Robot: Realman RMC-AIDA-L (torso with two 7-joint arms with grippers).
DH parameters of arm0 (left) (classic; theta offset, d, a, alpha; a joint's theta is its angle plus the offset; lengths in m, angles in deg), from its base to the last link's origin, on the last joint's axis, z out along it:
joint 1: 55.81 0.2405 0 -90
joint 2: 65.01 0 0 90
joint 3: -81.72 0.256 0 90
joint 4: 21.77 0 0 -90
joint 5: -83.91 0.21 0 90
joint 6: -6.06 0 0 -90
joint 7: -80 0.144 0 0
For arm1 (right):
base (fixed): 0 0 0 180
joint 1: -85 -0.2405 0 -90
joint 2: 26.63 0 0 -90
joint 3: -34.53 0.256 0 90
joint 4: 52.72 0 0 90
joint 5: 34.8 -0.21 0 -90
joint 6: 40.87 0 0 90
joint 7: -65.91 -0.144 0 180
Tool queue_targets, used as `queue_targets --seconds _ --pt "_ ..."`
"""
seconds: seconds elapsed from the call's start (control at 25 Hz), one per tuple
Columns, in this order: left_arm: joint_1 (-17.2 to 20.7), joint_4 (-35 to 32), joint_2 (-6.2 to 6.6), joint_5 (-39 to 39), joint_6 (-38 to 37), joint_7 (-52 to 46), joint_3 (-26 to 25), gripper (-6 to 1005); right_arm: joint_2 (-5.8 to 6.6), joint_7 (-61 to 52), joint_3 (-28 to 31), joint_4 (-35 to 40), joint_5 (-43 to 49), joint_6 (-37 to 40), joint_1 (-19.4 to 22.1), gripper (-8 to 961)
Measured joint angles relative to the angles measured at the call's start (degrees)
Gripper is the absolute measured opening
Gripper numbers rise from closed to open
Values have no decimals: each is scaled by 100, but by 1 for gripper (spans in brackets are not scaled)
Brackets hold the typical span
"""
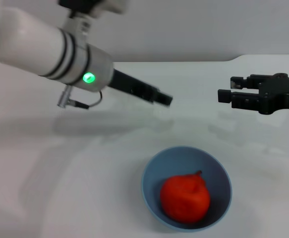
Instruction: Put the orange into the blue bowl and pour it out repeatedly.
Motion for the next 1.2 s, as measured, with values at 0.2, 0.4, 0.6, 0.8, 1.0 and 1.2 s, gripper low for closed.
queue_targets --seconds 0.2,0.4,0.6,0.8,1.0,1.2 --pt "708 212 15 -2039 434 1171 -1163 634 0 1 4 -299 -41 -362 23 585" --pt "1268 1757 37 -5802 -93 3336 -2452 796 9 0 128 -889 -491 -684 -31 585" --pt "1543 2909 19 -7276 -1032 4637 -3673 805 9 4 743 -1870 -1513 -836 -106 585" --pt "2091 3311 -20 -7950 -1064 7108 -4123 806 28 853 2060 -3682 -3310 -678 -108 585" --pt "2326 4089 -45 -8590 -1097 10619 -4132 806 -3 3016 2658 -4823 -4643 -144 142 585" --pt "2164 5266 -74 -8841 -1183 13814 -4136 805 -35 6191 2723 -6156 -5700 236 183 585"
